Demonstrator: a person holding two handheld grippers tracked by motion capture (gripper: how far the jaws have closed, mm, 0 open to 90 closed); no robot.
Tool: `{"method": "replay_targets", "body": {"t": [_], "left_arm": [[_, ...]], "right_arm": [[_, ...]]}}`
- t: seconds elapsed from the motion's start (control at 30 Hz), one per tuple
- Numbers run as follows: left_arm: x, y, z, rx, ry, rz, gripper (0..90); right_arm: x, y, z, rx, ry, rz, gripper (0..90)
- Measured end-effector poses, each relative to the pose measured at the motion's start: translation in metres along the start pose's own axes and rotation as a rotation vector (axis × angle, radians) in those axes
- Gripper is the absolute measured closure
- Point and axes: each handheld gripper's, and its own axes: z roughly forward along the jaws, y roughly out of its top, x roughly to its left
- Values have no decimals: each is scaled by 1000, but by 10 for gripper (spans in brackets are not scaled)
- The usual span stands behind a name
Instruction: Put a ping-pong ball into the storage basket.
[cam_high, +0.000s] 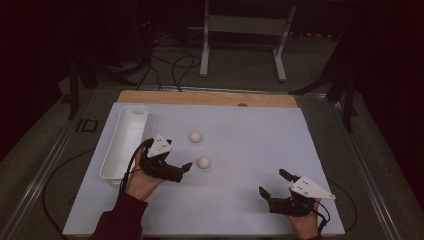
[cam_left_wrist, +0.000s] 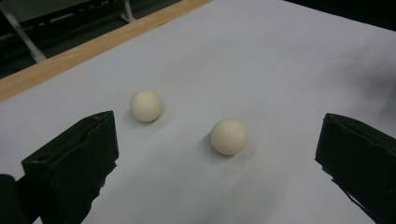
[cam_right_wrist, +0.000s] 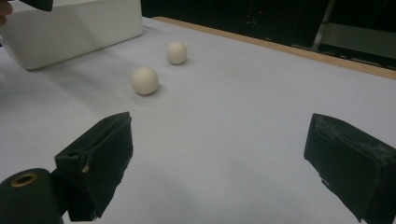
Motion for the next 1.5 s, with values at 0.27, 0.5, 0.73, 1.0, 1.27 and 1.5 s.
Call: {"method": "replay_targets", "body": {"t": [0.27, 0.5, 0.73, 1.0, 1.27, 1.5], "left_arm": [[1, 2, 7, 20, 0, 0, 0], [0, 2, 15, 49, -7, 2, 0], [-1, 2, 22, 68, -18, 1, 0], [-3, 2, 30, 98, -39, 7, 0], [-5, 3, 37, 111, -49, 9, 0], [-6, 5, 41, 120, -52, 11, 0]], "right_arm": [[0, 0, 0, -3, -1, 0, 78], [0, 0, 0, -2, 0, -1, 78], [-1, 0, -1, -2, -1, 2, 78], [0, 0, 0, -1, 1, -1, 78], [0, -1, 0, 0, 3, 2, 79], [0, -1, 1, 2, 4, -1, 78]]}}
